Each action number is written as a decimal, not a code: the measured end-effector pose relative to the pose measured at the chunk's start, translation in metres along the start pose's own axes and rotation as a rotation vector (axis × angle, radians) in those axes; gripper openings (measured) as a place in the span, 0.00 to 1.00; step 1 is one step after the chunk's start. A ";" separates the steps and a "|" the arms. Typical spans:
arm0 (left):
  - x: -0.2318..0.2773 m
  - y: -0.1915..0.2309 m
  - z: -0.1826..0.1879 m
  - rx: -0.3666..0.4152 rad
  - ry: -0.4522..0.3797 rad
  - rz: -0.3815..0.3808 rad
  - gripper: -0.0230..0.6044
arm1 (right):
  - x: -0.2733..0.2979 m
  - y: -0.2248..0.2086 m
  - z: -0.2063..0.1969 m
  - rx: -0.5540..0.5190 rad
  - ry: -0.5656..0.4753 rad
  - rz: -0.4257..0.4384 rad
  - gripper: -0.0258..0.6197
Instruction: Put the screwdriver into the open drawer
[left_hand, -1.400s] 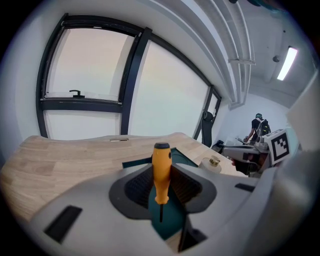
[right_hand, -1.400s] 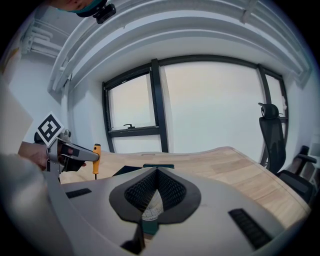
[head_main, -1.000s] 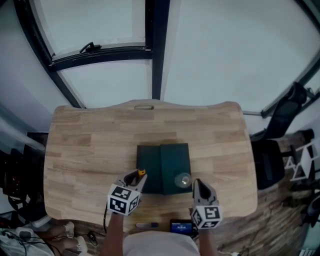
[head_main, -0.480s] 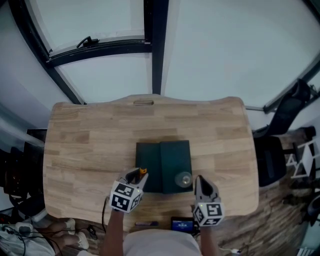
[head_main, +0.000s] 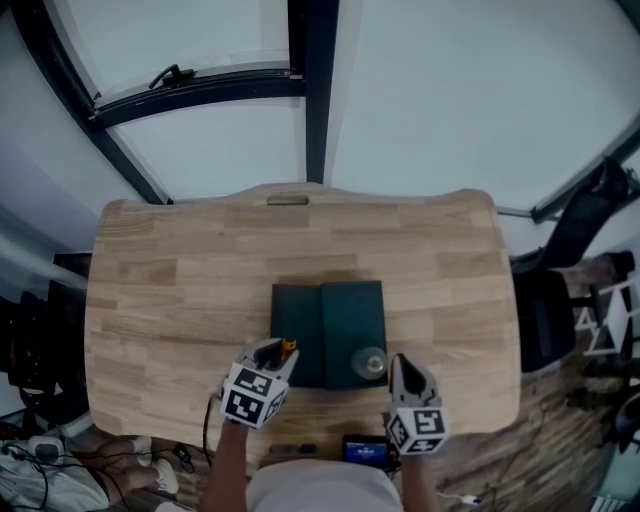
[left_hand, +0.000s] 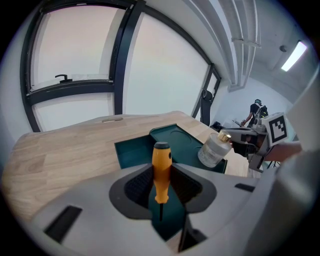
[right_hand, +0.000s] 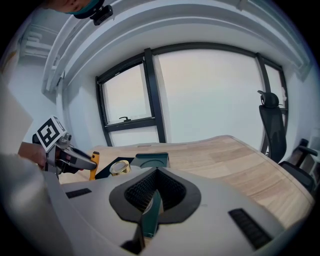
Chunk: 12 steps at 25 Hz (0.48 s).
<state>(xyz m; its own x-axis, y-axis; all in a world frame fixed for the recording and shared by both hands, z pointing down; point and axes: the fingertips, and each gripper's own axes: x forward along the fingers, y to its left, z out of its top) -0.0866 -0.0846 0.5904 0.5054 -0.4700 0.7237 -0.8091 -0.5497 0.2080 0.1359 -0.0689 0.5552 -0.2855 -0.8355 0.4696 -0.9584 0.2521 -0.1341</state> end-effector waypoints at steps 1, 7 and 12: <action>0.001 0.000 -0.002 0.006 0.009 0.001 0.21 | 0.001 0.000 -0.002 0.001 0.003 0.001 0.04; 0.005 0.000 -0.010 0.020 0.043 -0.003 0.21 | 0.004 -0.003 -0.006 0.011 0.012 -0.004 0.04; 0.009 -0.002 -0.010 0.024 0.053 -0.017 0.21 | 0.004 -0.009 -0.008 0.035 0.021 -0.015 0.03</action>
<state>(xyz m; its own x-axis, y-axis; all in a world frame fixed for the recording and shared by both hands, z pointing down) -0.0832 -0.0803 0.6032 0.5017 -0.4241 0.7539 -0.7931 -0.5735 0.2052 0.1435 -0.0705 0.5654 -0.2713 -0.8286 0.4898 -0.9622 0.2222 -0.1573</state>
